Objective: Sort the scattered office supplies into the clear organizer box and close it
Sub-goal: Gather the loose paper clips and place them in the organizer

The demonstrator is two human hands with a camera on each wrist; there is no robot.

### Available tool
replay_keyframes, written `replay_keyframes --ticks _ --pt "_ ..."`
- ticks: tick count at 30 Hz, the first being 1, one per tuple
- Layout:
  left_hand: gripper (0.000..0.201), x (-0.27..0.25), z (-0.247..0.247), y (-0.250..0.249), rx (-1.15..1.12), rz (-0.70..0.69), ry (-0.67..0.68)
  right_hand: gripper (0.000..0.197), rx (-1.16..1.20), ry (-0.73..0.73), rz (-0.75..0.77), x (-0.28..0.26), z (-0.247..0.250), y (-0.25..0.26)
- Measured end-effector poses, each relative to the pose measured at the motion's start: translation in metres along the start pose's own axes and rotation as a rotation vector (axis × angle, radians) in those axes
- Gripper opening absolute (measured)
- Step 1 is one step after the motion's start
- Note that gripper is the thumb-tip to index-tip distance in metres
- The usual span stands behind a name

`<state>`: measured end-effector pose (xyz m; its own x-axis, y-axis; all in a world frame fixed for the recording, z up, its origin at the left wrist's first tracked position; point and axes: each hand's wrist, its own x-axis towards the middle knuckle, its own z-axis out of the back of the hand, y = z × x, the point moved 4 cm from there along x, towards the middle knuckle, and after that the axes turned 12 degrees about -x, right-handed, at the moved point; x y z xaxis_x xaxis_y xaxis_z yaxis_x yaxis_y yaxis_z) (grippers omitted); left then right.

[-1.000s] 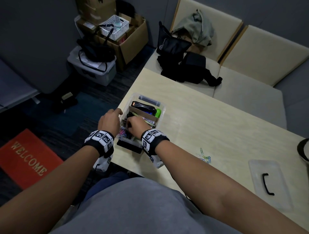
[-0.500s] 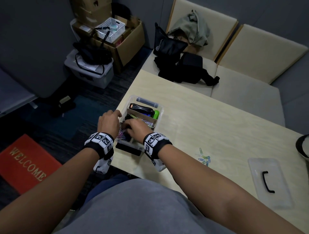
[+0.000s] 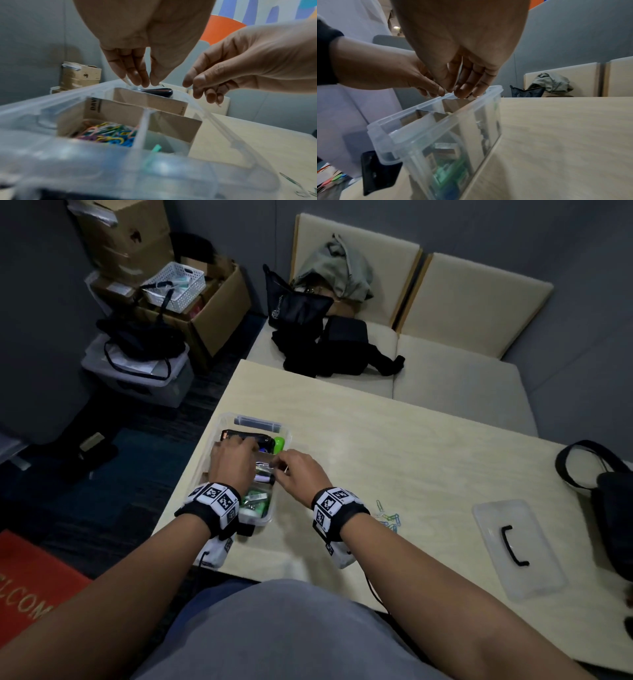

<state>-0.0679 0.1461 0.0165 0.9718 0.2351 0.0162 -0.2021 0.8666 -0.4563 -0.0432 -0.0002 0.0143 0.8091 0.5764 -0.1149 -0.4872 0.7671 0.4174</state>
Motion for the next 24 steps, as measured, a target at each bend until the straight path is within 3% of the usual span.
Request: replay_keyframes --ticks 12,24 --pt "0.021 0.003 -0.063 -0.107 -0.045 -0.18 0.136 0.018 -0.001 -0.04 -0.249 -0.074 0.029 -0.116" --pt "0.026 -0.02 -0.15 -0.164 0.011 -0.256 0.435 0.017 -0.019 0.065 -0.435 -0.161 0.014 -0.216"
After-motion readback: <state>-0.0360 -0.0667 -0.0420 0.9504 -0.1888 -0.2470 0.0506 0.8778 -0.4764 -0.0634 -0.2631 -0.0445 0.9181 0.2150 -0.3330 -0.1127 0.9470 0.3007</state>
